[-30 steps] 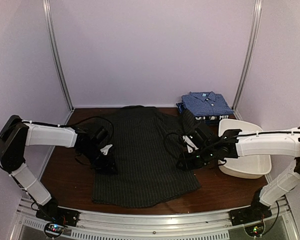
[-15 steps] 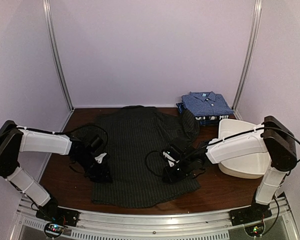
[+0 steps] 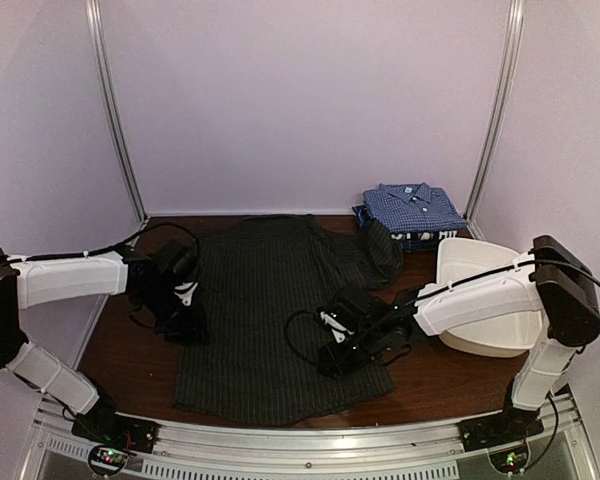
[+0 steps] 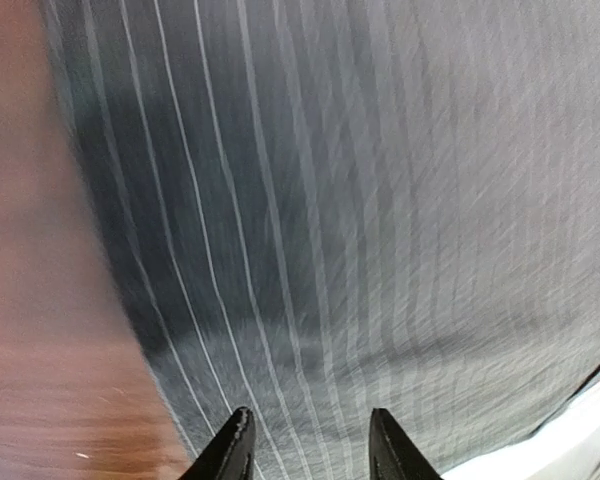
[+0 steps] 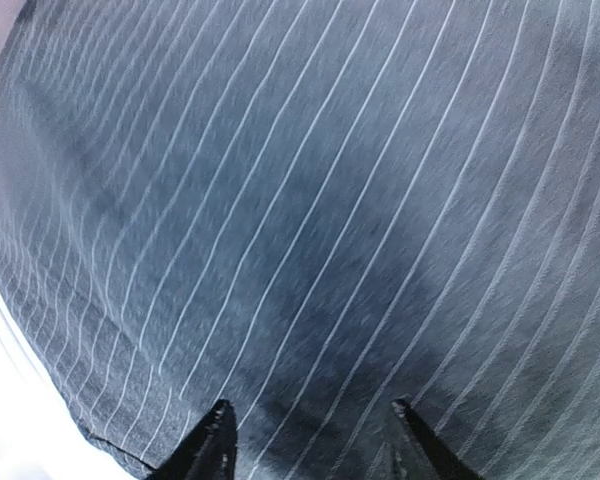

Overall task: Fold and stack the long sleeve shirts
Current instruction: Flatten out the rectangle-folded shirt at the center of the board, then pick up the sleeve from the corner of the board.

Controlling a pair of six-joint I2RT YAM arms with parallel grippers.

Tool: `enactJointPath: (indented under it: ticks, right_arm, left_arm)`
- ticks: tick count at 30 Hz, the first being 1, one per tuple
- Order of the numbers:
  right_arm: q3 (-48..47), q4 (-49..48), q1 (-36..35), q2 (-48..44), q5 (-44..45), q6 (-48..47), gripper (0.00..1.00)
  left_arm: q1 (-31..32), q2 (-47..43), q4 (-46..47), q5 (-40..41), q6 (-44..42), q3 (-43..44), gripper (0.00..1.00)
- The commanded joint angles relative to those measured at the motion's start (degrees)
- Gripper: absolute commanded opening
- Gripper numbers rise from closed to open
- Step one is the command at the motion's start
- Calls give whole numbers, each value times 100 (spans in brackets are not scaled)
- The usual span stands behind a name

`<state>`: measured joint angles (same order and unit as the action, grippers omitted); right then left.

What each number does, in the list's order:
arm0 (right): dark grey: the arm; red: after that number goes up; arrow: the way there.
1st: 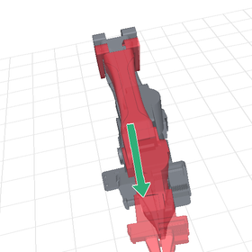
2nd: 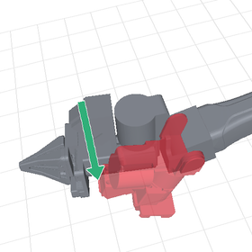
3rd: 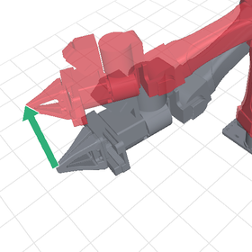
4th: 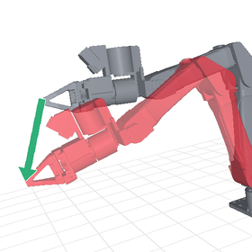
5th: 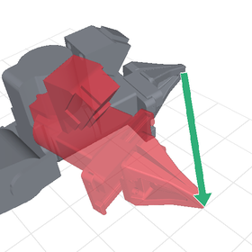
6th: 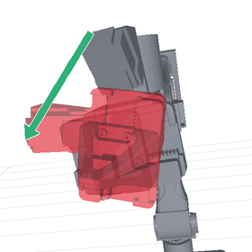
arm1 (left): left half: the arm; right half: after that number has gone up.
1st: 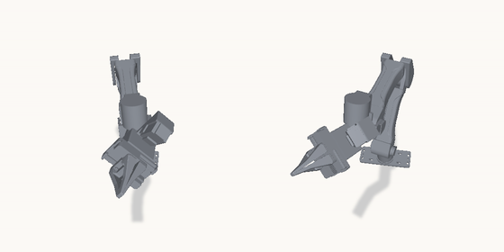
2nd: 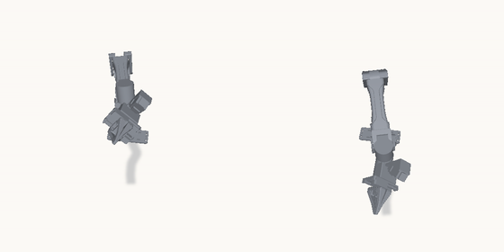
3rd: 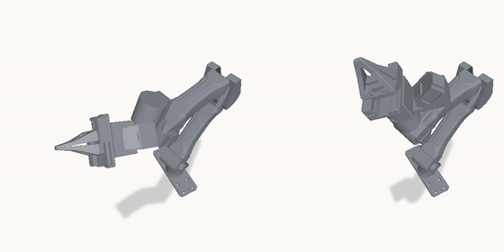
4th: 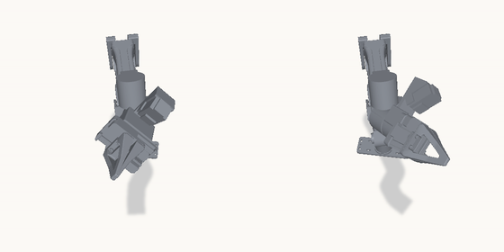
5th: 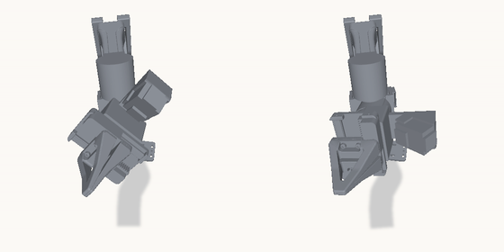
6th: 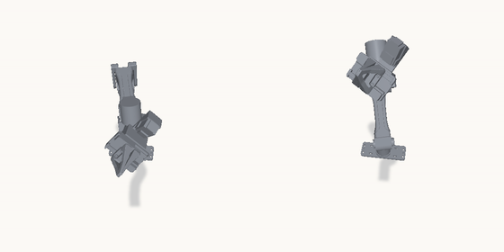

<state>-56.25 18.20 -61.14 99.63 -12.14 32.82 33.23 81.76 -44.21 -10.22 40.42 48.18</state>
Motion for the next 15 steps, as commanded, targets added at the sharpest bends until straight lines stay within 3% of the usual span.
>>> enactJointPath:
  ticks: [1,8,15]
  right_arm:
    - [-562,58,381,-324,464,-254,55]
    - [-1146,-520,778,-380,692,-591,64]
    - [-1237,-1348,1008,-540,656,-654,68]
  left_arm:
    - [-513,-133,-201,869,14,769,42]
    - [-2192,101,513,1202,-387,1139,42]
    - [-2644,982,1076,1528,-480,1570,43]
